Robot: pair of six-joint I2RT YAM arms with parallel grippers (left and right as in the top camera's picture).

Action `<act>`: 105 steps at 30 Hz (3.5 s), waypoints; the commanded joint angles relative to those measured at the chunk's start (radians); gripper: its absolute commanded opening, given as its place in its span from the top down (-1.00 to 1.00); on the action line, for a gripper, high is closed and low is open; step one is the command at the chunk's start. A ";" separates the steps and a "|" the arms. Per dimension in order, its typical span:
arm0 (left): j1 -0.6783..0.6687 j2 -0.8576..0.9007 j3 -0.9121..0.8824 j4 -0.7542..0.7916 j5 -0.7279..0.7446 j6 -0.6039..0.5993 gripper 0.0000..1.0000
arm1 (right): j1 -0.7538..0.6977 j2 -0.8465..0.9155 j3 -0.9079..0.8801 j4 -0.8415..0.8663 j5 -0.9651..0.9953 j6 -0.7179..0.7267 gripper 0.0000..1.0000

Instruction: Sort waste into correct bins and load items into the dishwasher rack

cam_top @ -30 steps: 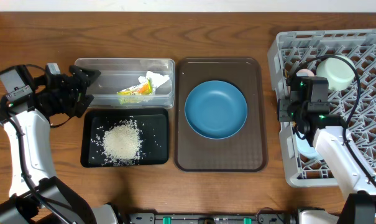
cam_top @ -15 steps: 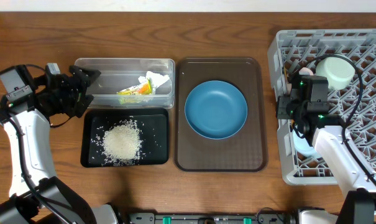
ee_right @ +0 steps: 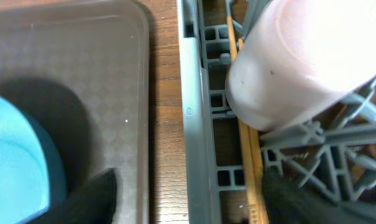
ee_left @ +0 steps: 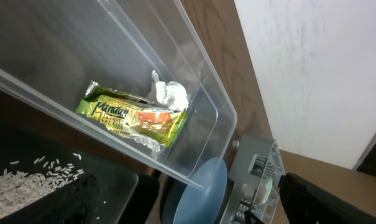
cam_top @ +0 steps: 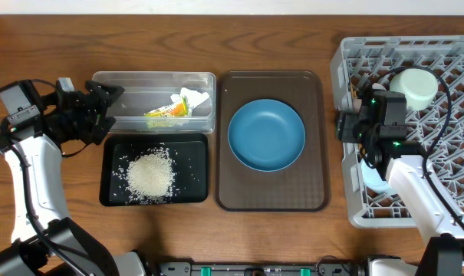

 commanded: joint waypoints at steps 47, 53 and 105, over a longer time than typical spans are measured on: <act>0.003 -0.001 0.006 -0.002 0.011 -0.008 -0.89 | 0.651 0.000 0.055 0.122 -0.124 -0.388 0.33; 0.003 -0.001 0.006 -0.002 0.012 -0.008 -0.88 | 0.684 0.083 0.055 0.177 -0.130 -0.381 0.22; 0.003 -0.001 0.006 -0.002 0.012 -0.008 -0.88 | 0.724 0.308 0.054 0.243 -0.156 -0.381 0.80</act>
